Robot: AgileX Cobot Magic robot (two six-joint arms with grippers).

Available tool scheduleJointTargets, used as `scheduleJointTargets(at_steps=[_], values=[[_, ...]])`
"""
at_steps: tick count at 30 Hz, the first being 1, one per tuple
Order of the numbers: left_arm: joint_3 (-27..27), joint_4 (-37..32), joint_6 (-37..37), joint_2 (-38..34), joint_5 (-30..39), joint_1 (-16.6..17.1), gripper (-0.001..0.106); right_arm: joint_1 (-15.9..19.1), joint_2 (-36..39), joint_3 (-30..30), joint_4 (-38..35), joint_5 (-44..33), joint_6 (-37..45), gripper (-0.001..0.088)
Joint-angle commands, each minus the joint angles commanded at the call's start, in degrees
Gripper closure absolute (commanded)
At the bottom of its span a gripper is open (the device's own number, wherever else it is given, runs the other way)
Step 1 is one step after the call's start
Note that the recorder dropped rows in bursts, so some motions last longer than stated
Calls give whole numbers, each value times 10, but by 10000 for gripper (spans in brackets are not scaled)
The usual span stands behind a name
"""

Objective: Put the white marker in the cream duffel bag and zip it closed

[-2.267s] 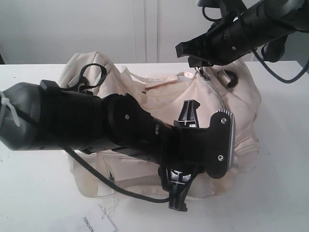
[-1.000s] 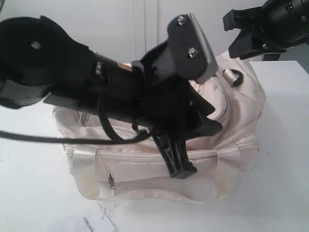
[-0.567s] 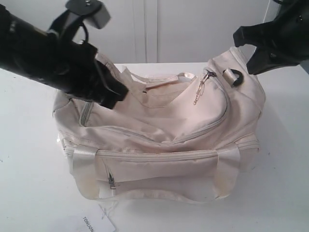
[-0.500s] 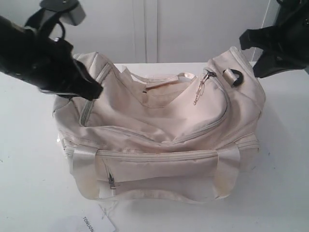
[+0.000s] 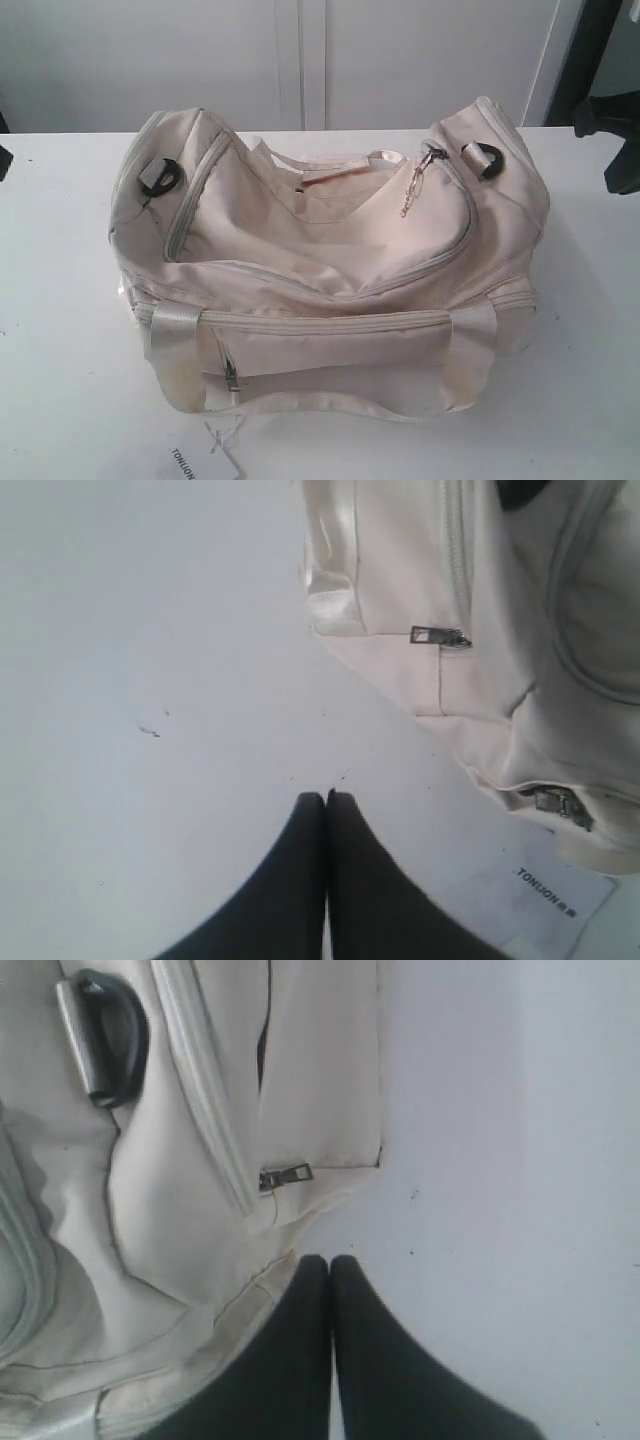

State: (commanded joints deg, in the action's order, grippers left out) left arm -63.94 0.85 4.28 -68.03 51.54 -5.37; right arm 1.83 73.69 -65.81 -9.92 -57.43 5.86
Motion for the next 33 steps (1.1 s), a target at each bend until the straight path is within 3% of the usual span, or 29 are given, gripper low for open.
scheduleJointTargets(at_steps=[13, 28, 33], values=[[136, -61, 54, 129, -56, 0, 1053, 0, -220, 144, 48, 107, 0, 868], [357, -84, 64, 331, -258, 0, 1053, 0, -541, 360, 55, 221, 0, 868], [386, -84, 63, 373, -300, 0, 1053, 0, -626, 427, 55, 318, -1, 868]])
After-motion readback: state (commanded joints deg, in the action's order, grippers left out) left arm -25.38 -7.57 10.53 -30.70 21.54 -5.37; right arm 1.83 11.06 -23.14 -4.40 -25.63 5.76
